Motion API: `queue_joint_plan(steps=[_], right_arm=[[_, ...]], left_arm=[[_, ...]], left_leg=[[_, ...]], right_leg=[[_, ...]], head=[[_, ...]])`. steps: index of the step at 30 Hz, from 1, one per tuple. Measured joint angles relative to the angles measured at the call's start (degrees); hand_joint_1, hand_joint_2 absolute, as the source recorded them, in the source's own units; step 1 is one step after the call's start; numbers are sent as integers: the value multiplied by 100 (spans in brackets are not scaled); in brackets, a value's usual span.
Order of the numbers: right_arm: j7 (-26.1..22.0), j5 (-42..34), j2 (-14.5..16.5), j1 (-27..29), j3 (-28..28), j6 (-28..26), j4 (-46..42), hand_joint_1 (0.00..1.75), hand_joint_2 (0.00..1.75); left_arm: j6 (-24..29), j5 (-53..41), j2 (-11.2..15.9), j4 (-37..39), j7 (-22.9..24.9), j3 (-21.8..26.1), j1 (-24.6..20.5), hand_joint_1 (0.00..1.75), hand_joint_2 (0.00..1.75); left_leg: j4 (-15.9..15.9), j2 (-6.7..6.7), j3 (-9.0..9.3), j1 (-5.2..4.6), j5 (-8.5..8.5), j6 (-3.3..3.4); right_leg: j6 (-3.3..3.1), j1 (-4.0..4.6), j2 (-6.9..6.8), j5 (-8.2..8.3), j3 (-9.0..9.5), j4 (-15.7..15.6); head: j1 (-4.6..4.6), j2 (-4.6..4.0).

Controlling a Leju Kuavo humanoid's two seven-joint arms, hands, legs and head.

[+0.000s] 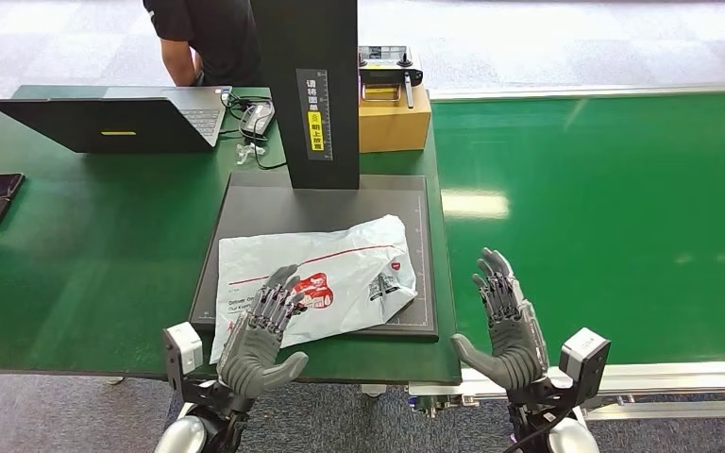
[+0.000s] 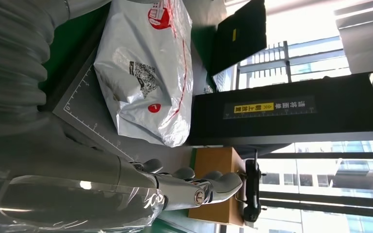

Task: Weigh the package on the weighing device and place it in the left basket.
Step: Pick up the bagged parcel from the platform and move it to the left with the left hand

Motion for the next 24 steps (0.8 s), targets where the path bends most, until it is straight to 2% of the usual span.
queue_joint_plan(steps=[10, 24], right_arm=[[171, -350, 266, 179, -223, 80, 3, 0, 175], [472, -40, 409, 306, -395, -48, 125, 0, 175]], left_arm=[[4, -73, -2, -1, 10, 3, 18, 0, 175], [-14, -121, -36, 9, 3, -21, 3, 0, 175]], left_leg=[[0, 0, -1, 0, -1, -1], [0, 0, -1, 0, -1, 0]], right_leg=[[-1, 0, 0, -1, -2, 0], [-1, 0, 0, -1, -1, 0]], head=[[-1, 0], [0, 0]])
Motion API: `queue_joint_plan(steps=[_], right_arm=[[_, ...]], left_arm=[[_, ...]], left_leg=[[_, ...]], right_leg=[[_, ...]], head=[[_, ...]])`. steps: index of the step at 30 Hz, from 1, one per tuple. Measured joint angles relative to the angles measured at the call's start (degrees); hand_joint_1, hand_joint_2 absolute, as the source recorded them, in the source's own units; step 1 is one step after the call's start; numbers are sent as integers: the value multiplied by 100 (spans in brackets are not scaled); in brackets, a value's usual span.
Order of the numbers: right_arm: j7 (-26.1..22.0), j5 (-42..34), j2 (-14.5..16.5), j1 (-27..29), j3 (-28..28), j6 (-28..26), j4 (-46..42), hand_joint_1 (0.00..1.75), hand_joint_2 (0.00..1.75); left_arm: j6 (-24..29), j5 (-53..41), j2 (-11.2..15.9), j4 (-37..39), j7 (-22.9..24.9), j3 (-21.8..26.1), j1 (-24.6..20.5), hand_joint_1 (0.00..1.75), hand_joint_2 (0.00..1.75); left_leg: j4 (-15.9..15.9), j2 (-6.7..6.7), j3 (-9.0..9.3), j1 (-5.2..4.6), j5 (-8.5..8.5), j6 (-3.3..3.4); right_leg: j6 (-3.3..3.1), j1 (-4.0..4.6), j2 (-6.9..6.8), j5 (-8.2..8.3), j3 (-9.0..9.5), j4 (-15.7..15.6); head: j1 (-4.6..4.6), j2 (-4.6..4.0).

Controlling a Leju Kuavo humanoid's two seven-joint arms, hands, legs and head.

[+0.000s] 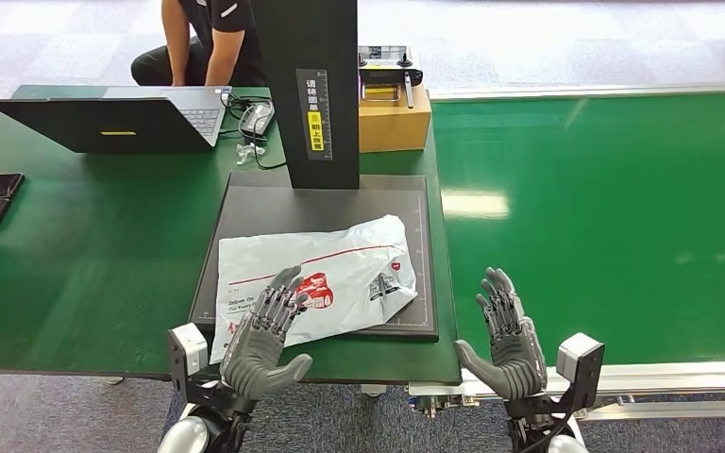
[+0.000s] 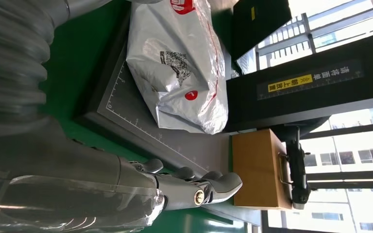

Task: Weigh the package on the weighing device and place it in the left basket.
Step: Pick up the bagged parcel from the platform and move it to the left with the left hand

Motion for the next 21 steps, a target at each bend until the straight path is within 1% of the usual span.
queue_joint_plan(steps=[16, 21], right_arm=[[66, 1, 68, -21, -6, -48, 187, 0, 175], [77, 2, 90, -31, -6, -49, 218, 0, 175]], left_arm=[[-4, 15, 7, 43, -48, 0, -25, 0, 175], [165, -192, 7, 43, -62, -9, -26, 0, 175]], left_leg=[[0, 0, 0, 0, 0, 0], [0, 0, 0, 0, 0, 0]], right_leg=[[0, 0, 0, 0, 0, 0], [0, 0, 0, 0, 1, 0]], head=[[0, 0], [1, 0]])
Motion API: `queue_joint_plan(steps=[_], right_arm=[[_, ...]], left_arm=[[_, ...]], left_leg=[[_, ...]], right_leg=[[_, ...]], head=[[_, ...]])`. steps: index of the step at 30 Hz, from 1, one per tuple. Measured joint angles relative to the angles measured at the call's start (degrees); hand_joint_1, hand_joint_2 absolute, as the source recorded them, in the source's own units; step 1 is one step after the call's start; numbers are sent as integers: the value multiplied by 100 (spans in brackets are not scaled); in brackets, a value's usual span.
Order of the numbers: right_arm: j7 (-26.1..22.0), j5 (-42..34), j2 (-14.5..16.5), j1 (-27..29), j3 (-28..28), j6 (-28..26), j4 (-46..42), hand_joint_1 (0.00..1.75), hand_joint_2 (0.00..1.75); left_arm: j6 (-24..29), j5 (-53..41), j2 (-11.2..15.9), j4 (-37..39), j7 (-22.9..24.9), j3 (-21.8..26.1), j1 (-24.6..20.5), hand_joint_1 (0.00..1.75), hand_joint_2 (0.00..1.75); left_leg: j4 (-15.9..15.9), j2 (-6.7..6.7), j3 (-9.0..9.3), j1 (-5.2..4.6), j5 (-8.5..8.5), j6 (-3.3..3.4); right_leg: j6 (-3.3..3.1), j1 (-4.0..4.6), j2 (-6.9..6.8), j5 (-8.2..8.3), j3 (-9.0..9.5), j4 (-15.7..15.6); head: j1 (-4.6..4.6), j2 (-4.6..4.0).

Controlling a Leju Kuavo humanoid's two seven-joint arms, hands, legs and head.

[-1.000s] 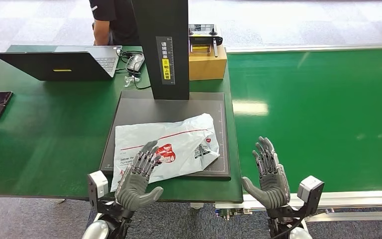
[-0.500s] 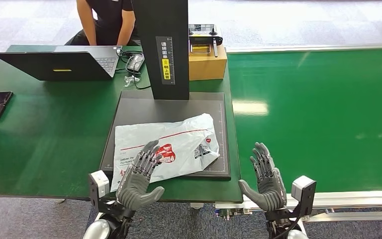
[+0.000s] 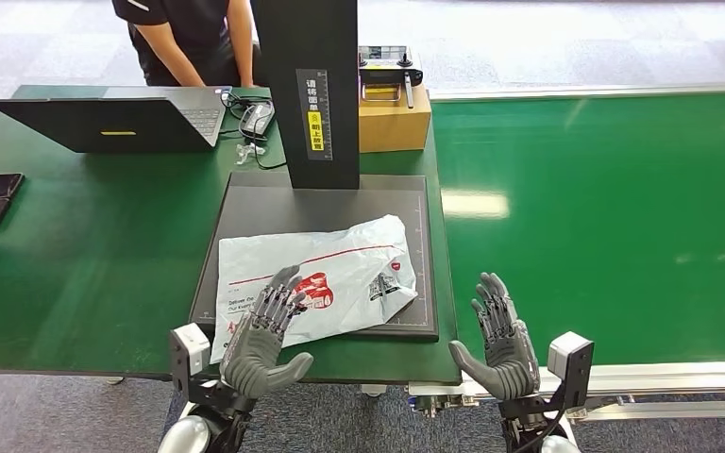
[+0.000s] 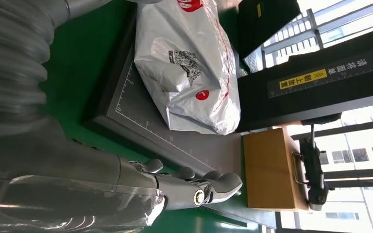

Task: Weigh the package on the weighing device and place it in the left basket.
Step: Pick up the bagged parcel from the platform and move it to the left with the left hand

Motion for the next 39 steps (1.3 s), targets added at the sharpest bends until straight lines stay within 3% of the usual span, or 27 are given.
queue_joint_plan(steps=[15, 39], right_arm=[[9, 45, 17, -4, 0, 32, 46, 0, 175], [45, 51, 46, -42, 0, 49, 74, 0, 175]], left_arm=[[1252, -1567, 0, -142, -33, -170, -96, 0, 175], [870, -761, -61, -367, -25, 119, -166, 0, 175]], left_leg=[[0, 0, 1, 0, 0, 0], [0, 0, 0, 0, 0, 0]], right_leg=[[0, 0, 0, 0, 0, 0], [0, 0, 0, 0, 0, 0]], head=[[-1, 0], [-1, 0]])
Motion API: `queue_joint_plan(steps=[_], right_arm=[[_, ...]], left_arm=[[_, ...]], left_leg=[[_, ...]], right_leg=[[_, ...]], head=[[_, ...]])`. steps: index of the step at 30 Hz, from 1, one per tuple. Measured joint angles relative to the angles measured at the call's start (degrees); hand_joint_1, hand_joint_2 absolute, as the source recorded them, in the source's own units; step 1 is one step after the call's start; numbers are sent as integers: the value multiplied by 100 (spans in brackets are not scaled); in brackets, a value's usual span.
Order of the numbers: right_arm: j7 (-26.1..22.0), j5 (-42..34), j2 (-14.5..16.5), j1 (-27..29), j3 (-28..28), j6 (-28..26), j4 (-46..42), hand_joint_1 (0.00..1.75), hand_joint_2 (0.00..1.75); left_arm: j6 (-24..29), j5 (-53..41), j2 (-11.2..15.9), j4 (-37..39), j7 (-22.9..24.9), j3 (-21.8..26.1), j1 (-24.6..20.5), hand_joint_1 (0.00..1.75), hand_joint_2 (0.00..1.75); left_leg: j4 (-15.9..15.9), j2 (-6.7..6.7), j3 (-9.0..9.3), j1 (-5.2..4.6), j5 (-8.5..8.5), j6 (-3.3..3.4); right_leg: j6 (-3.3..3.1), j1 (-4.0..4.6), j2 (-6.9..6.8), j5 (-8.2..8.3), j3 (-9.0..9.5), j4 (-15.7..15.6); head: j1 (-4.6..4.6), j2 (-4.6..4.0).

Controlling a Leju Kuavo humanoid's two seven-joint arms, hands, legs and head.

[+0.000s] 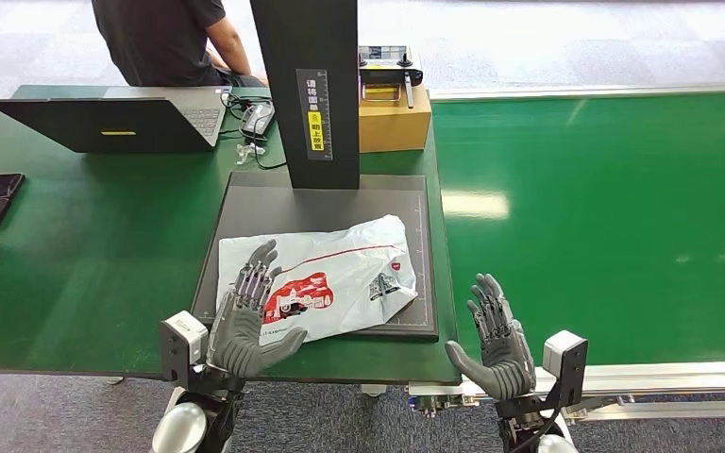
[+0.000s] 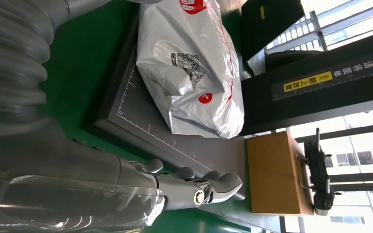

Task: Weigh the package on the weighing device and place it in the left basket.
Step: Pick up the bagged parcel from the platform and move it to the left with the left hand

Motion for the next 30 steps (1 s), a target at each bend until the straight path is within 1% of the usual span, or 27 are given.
queue_joint_plan(steps=[5, 17, 21, 25, 27, 30], right_arm=[[5, -22, 0, -46, 0, -7, 28, 0, 175], [5, -34, 0, -104, 0, -39, 129, 0, 175], [5, -49, 0, -105, 0, -58, 144, 0, 175], [5, -50, 0, -105, 3, -44, 154, 0, 175], [5, -50, 0, -105, 7, -34, 168, 0, 175], [6, -48, 0, -105, 9, -20, 187, 0, 175]], left_arm=[[41, -20, 0, 0, -2, 14, 2, 0, 175], [645, -787, 0, 2, 10, -42, -19, 0, 175], [1043, -1386, 0, 4, 95, -150, -78, 0, 175], [1256, -1857, 0, 23, 237, -268, -167, 0, 175], [1362, -2176, 0, 50, 377, -335, -227, 0, 175], [1648, -2836, 0, 136, 734, -442, -341, 0, 175]], left_leg=[[0, 0, 0, 0, 0, 0], [0, 0, 0, 0, 0, 0], [0, 0, 0, 0, 0, 0], [0, 0, 0, 0, 0, 0], [0, 0, 0, 0, 0, 0], [0, 0, 0, 0, 0, 0]], right_leg=[[0, 0, 0, 0, 0, 0], [0, 0, 0, 0, -1, 0], [0, 0, 0, 0, 0, 0], [0, 0, 0, 0, 0, 0], [0, 0, 0, 0, 0, 0], [0, 0, 0, 0, 0, 0]], head=[[0, 0], [0, 0], [0, 0], [0, 0], [0, 0], [0, 0]])
